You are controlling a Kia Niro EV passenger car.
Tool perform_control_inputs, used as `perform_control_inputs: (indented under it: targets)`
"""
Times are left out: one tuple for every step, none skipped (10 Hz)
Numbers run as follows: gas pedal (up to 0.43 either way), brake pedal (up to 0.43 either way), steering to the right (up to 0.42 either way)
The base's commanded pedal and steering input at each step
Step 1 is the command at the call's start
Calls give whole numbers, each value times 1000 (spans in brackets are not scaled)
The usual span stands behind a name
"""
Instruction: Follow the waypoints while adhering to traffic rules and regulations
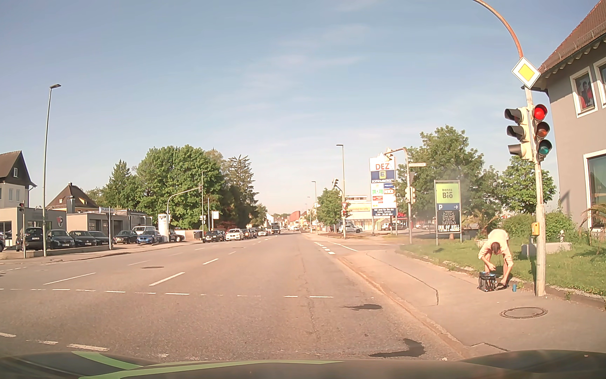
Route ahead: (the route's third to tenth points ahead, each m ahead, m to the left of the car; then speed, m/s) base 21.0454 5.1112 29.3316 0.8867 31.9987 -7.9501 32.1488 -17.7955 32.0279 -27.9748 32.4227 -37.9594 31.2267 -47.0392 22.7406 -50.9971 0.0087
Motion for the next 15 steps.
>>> perform_control_inputs:
  targets:
    - [0,128,0]
    - [0,128,0]
    - [0,128,0]
    - [0,134,0]
    - [0,128,0]
    - [0,134,0]
    - [0,128,0]
    - [0,128,0]
    - [0,128,0]
    - [0,134,0]
    - [0,128,0]
    - [0,128,0]
    - [0,128,0]
    - [0,128,0]
    - [0,128,0]
